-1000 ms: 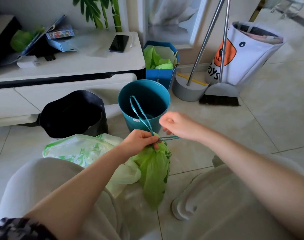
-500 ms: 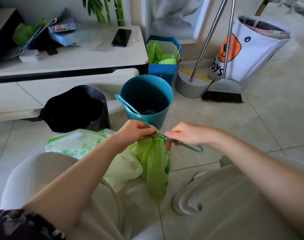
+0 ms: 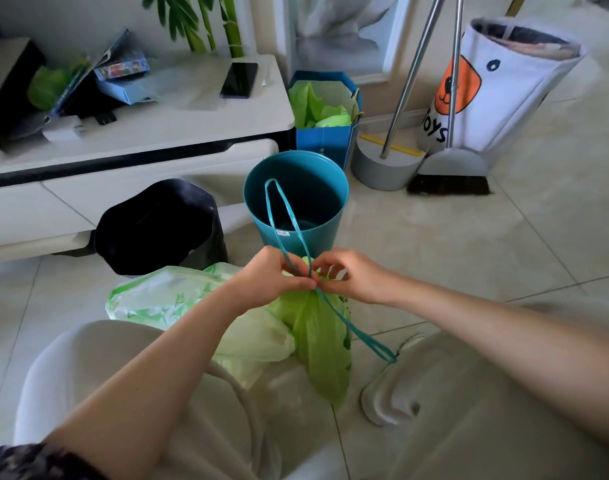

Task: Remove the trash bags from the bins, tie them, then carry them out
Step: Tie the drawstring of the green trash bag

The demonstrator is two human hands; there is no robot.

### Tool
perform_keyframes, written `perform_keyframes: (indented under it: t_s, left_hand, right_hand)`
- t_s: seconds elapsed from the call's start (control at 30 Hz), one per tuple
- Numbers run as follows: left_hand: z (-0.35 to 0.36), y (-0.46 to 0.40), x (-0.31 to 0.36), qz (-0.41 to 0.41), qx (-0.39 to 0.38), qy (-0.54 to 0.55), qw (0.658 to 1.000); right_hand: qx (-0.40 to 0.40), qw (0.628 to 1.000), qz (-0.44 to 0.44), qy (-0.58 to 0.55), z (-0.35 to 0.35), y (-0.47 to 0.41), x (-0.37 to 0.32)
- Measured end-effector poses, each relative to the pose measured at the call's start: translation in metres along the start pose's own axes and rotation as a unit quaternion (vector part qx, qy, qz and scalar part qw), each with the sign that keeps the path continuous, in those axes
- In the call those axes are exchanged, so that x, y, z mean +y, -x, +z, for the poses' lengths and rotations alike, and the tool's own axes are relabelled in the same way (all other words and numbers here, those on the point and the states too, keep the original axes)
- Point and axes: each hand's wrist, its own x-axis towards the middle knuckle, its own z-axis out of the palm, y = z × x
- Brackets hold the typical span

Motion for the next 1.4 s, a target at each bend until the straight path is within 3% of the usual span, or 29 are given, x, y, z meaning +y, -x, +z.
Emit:
perform_keyframes:
  t_s: [0.2, 0.37, 0.7, 0.93, 1.03, 1.23, 1.4]
  left_hand:
    - [-0.001, 0.000, -0.007, 0.027, 0.029, -0.002, 0.999]
    - [-0.002, -0.007, -0.013, -0.002, 0.092, -0.032, 0.995]
    - [0.008, -0.010, -0.022, 0.087, 0.127, -0.122, 0.981]
    - [0.014, 0.001, -0.025, 0.193, 0.172, -0.310, 0.915]
    - [0.014, -0.001, -0.027, 0.217, 0.195, -0.319, 0.902]
    - [0.014, -0.001, -0.029, 0.238, 0.198, -0.314, 0.898]
    - [0.015, -0.002, -0.030, 0.238, 0.195, -0.289, 0.907]
  right_hand:
    - [0.019, 1.000, 0.006, 0.000, 0.006, -0.004, 0.003]
    - [0.025, 1.000, 0.012, 0.003, 0.001, -0.006, 0.001]
    - [0.021, 1.000, 0.008, 0.021, 0.007, -0.004, 0.000]
    - [0.020, 0.999, 0.025, -0.011, 0.010, -0.002, -0.005]
    - [0.050, 0.996, 0.061, -0.034, 0.009, -0.005, 0.000]
    - [0.004, 0.995, 0.053, -0.081, 0.010, -0.007, 0.002]
    - [0.011, 0.992, 0.074, -0.105, 0.003, -0.009, -0.004]
